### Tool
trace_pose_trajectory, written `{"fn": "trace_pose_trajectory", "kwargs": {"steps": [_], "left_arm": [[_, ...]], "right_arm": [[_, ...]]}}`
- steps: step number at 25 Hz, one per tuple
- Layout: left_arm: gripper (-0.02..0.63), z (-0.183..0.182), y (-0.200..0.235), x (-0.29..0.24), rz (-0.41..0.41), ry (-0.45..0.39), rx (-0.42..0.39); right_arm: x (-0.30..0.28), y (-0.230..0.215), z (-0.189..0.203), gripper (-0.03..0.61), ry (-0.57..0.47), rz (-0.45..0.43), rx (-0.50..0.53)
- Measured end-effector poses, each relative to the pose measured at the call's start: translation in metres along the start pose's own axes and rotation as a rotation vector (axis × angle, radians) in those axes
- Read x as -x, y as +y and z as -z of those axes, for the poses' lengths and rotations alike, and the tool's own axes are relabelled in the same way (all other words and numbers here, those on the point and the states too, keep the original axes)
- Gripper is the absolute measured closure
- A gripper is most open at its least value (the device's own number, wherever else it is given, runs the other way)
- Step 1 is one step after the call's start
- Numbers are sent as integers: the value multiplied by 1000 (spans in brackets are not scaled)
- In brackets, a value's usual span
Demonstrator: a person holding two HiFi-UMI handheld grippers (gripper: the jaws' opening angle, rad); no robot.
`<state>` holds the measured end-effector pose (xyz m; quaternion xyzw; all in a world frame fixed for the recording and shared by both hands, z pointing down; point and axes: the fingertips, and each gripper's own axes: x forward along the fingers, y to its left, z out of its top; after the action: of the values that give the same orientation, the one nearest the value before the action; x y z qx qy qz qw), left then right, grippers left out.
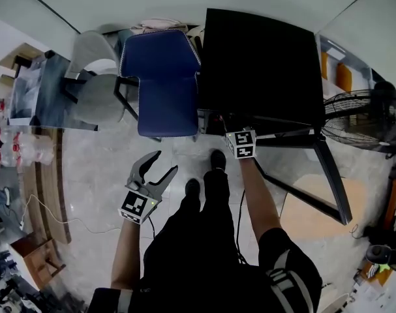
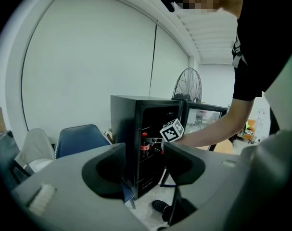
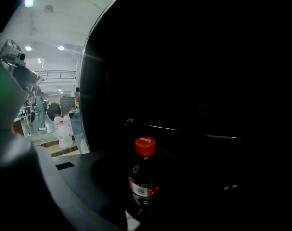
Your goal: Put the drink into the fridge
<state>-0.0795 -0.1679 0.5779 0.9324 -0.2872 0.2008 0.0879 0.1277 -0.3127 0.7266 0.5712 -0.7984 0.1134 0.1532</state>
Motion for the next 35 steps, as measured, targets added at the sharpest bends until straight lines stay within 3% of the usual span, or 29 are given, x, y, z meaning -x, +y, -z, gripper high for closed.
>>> {"fn": "trace_pose_trajectory", "kwargs": {"steps": [20,27,35], "left_arm": [[368,10,1,-11,-8,21,-6],[368,6,-2,-9,-2,14,-13],[368,2,-1,-1,2,-25,-5]], "right_arm": [[-37,-20,18,440,-28,34,-29],[-31,-20,17,336,-54,17,-49],[-12,-13,26,316,-33,46,-37]]}}
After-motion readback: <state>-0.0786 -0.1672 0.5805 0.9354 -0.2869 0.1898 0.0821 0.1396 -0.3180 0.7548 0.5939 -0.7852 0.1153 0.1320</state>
